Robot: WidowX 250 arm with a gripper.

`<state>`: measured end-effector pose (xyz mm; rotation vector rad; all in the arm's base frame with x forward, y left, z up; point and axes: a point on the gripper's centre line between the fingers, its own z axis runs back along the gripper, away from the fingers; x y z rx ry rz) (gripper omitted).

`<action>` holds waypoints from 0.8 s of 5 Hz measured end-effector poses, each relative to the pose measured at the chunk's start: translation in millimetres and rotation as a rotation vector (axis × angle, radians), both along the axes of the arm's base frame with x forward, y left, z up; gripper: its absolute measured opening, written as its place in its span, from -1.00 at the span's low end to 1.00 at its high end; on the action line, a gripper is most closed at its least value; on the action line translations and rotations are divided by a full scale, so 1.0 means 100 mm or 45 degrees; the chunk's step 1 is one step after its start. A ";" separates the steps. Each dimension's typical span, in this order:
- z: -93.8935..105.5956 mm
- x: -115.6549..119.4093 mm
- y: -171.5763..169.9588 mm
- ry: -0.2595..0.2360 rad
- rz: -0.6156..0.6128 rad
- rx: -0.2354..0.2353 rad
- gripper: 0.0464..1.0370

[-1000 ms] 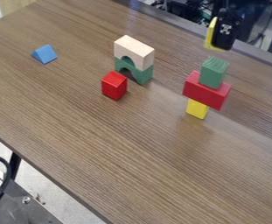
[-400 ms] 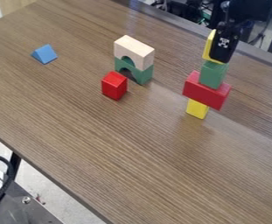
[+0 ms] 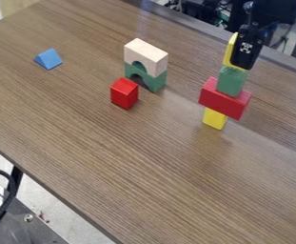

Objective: Remove the yellow cube on the white arc and placed it on the green cube.

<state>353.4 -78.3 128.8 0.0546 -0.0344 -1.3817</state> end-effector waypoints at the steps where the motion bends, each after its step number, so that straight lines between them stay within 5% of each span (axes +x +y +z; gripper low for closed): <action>1: -0.01 0.00 0.01 0.000 0.000 0.008 0.08; 4: -0.06 -0.02 0.02 0.008 -0.002 0.017 0.08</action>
